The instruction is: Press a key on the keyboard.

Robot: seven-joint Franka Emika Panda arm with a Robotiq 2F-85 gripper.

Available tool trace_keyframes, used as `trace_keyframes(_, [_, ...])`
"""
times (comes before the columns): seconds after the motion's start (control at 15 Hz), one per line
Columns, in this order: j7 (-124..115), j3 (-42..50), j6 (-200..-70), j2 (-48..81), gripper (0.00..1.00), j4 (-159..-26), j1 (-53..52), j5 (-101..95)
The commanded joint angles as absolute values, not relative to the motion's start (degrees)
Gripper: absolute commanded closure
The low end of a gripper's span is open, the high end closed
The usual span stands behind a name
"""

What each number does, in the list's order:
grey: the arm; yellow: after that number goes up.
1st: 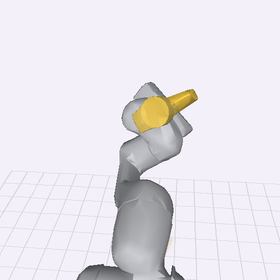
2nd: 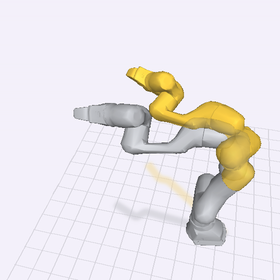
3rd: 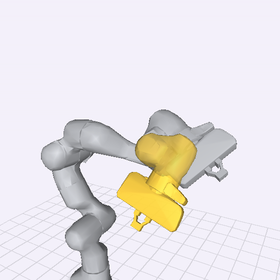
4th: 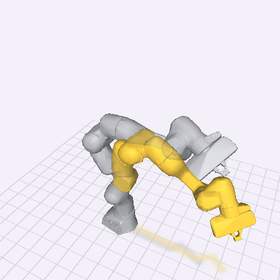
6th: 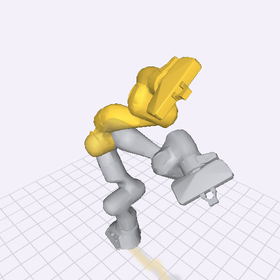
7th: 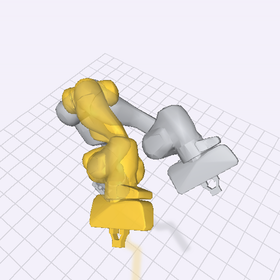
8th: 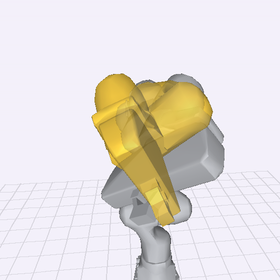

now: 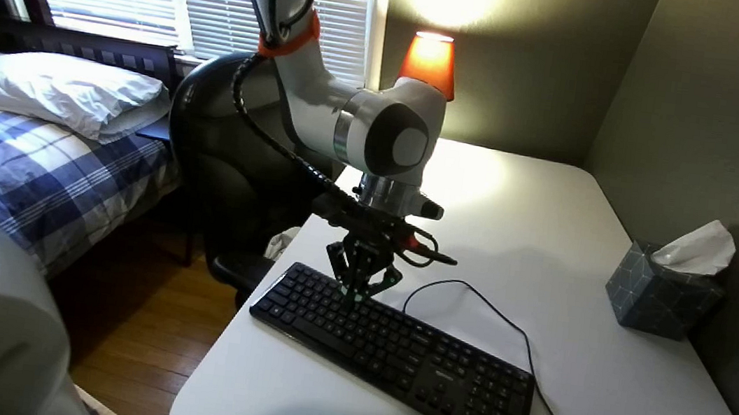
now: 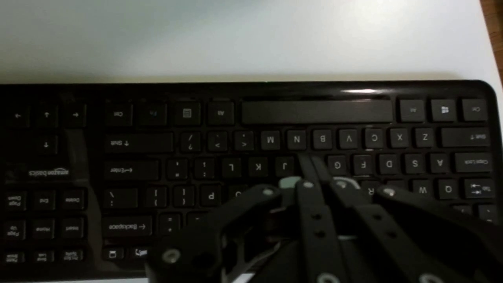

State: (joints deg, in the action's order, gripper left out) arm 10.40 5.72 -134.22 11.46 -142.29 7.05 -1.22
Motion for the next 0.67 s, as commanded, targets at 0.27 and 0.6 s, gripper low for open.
trace_keyframes(0.27, [11.04, 5.27, -134.02, 14.0, 1.0, -140.31, 7.49, -0.11])
trace_keyframes(0.6, [11.17, 4.98, -133.73, 15.5, 1.0, -139.2, 7.49, -0.1])
